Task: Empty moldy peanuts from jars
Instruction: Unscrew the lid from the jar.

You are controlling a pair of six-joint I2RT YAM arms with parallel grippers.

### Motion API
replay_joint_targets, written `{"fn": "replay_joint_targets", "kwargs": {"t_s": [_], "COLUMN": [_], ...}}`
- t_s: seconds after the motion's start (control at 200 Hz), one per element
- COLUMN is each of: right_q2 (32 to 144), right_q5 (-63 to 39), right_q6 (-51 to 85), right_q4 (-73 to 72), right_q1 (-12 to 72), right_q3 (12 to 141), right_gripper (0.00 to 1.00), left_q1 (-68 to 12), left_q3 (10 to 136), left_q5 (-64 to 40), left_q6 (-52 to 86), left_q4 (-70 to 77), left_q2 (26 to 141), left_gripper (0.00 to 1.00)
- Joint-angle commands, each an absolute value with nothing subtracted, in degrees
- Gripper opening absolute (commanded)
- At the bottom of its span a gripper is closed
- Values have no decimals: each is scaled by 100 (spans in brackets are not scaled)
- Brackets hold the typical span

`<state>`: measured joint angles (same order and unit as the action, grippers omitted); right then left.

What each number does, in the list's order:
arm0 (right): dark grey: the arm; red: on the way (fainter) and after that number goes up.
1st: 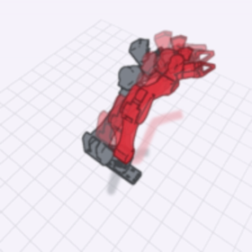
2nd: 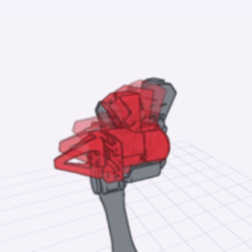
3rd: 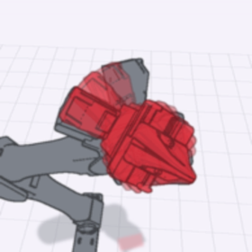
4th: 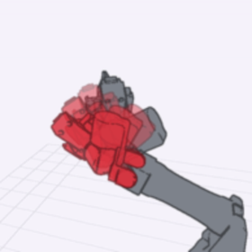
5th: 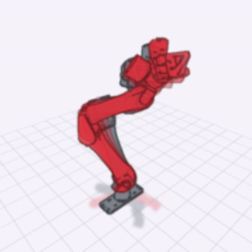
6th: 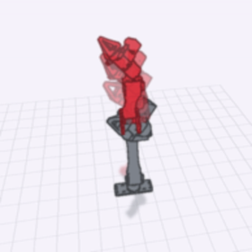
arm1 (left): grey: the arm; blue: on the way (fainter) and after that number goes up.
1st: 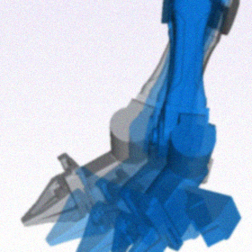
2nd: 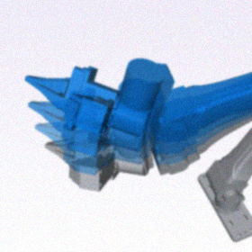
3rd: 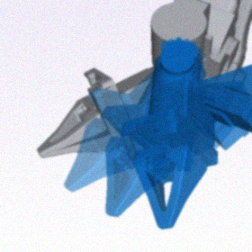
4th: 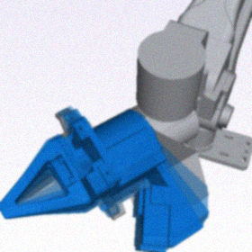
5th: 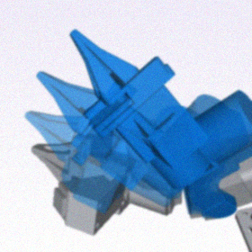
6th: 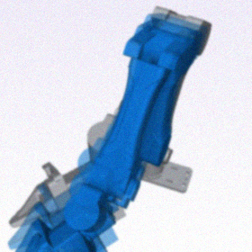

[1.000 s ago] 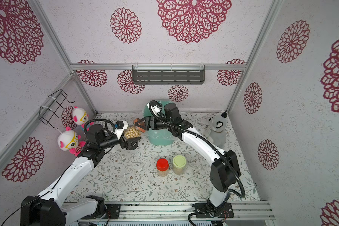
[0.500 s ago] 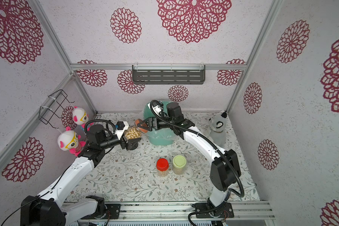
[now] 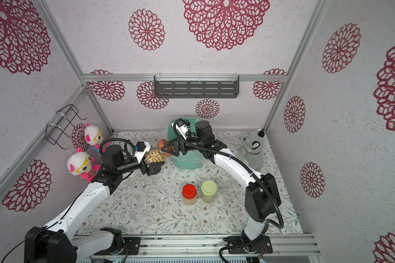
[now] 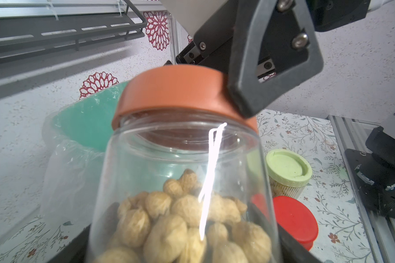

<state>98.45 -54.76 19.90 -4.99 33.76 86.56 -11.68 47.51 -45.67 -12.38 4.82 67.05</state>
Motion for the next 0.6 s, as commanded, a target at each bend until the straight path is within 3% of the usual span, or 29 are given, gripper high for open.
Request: {"fn": "replay_joint_targets", "kwargs": {"t_s": [0.0, 0.595], "right_q2": [9580, 9536], "right_q5": [-5654, -6913], "right_q6": [1467, 209], "right_q4": [-1092, -1090], "right_q1": [3090, 2662], "right_q3": [8713, 8766], "right_gripper": [53, 53], "left_q1": [-1125, -1107], "left_q3": [4922, 4969], "left_q5": [-4890, -5181], "left_q6": [-1326, -1386], "left_q4": [749, 588], "left_q2": [6636, 6679], "left_gripper": [0, 0]}}
